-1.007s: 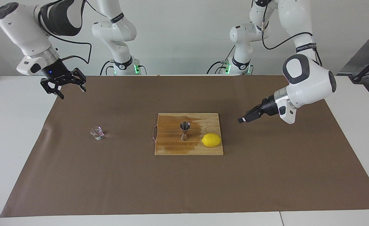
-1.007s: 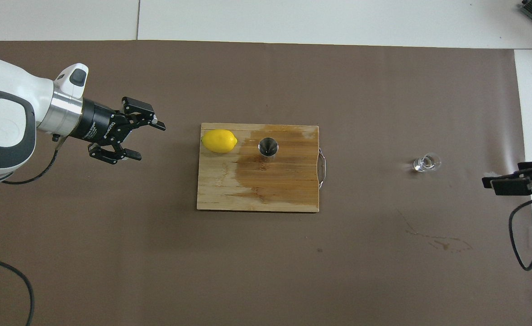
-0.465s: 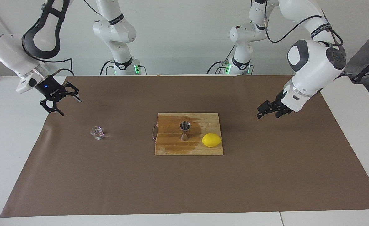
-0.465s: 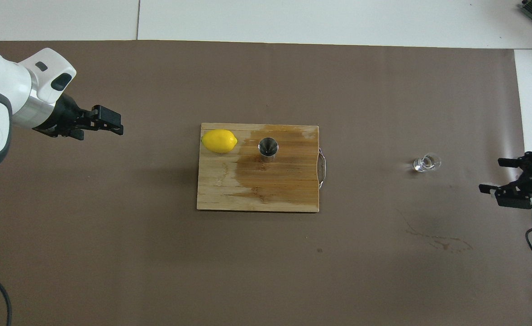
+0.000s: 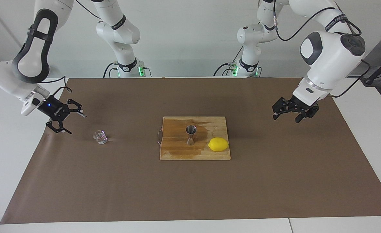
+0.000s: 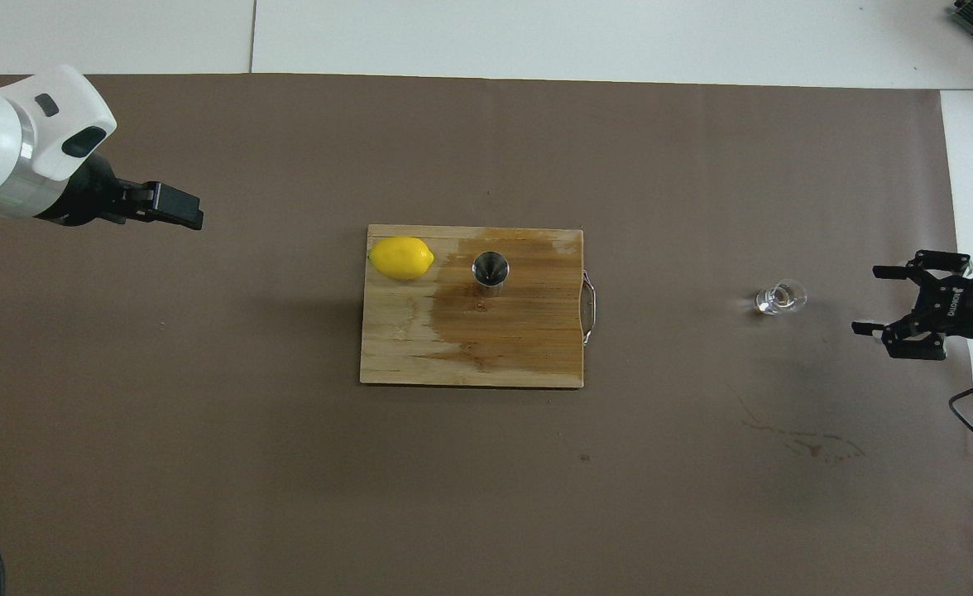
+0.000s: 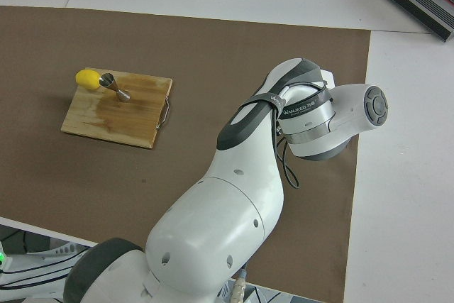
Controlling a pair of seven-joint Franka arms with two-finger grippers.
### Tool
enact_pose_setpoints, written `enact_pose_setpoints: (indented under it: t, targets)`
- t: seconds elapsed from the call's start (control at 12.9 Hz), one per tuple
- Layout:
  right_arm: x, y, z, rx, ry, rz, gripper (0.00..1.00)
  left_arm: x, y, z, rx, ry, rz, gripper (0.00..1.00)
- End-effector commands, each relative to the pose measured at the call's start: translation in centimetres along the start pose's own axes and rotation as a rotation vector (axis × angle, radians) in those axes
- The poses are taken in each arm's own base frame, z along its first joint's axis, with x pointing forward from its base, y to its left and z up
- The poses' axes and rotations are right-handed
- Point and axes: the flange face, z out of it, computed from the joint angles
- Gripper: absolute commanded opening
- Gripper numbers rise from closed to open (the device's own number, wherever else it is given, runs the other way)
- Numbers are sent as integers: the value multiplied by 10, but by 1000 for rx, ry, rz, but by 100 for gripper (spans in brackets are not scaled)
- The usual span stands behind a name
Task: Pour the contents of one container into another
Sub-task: 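Withdraw the left gripper while the right gripper reaches the glass cup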
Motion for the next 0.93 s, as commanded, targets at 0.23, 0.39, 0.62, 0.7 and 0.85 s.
enact_pose_setpoints:
  t: [0.23, 0.39, 0.62, 0.7, 0.85]
  targets:
    - [-11, 26, 49, 157, 179, -222, 100, -33, 5, -58, 85, 20, 34, 100]
    - [-15, 28, 61, 187, 217, -257, 100, -38, -10, -58, 87, -17, 4, 100]
    - [-26, 39, 62, 185, 220, -275, 100, -40, -25, -47, 88, -67, -24, 100]
    - [-30, 45, 60, 177, 221, -281, 100, -40, -20, -47, 88, -80, -16, 100]
    - [-32, 50, 62, 185, 226, -281, 100, -35, -6, -53, 86, -138, -21, 100]
